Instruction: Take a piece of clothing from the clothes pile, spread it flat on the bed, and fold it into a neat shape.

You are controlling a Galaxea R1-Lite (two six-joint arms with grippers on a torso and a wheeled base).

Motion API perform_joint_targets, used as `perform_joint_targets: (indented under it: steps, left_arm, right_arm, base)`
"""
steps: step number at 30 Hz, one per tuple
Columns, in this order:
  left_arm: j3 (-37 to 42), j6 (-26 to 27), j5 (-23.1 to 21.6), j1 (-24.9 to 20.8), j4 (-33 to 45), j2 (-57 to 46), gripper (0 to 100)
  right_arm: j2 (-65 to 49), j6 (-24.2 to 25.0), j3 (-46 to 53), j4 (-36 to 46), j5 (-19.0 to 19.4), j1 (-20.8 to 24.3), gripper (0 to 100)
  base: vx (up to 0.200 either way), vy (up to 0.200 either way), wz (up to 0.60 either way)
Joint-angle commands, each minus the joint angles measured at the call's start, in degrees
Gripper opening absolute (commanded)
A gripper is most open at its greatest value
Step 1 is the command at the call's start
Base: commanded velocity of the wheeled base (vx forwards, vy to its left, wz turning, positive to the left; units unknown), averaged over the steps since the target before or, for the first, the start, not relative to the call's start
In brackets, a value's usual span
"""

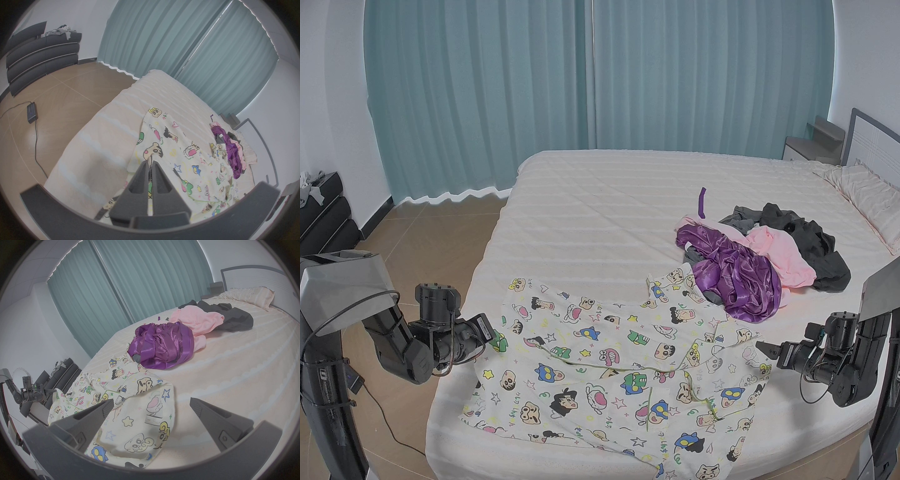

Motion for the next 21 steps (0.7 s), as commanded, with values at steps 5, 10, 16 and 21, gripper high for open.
perform_joint_targets:
  steps: [5, 10, 16, 21]
  left_arm:
    - [-3.72, 2.5, -0.04, 1.24, 1.12, 5.39, 0]
    - [-4.86, 2.5, 0.13, 1.85, 1.21, 6.36, 100]
    - [-5.21, 2.5, 0.13, 3.26, 1.3, 6.27, 100]
    - [-3.45, 2.41, -0.4, 7.13, 1.65, 3.28, 100]
  right_arm:
    - [0.08, 0.0, -0.05, -0.41, 0.01, 0.01, 100]
    - [0.08, 0.0, -0.05, -0.41, 0.01, 0.01, 100]
    - [-0.18, 0.0, 0.13, -0.41, 0.01, 0.01, 100]
    - [-0.62, 0.0, 0.31, -0.41, 0.01, 0.09, 100]
  base:
    - [0.0, 0.0, 0.0]
    - [0.0, 0.0, 0.0]
    - [0.0, 0.0, 0.0]
    - [0.0, 0.0, 0.0]
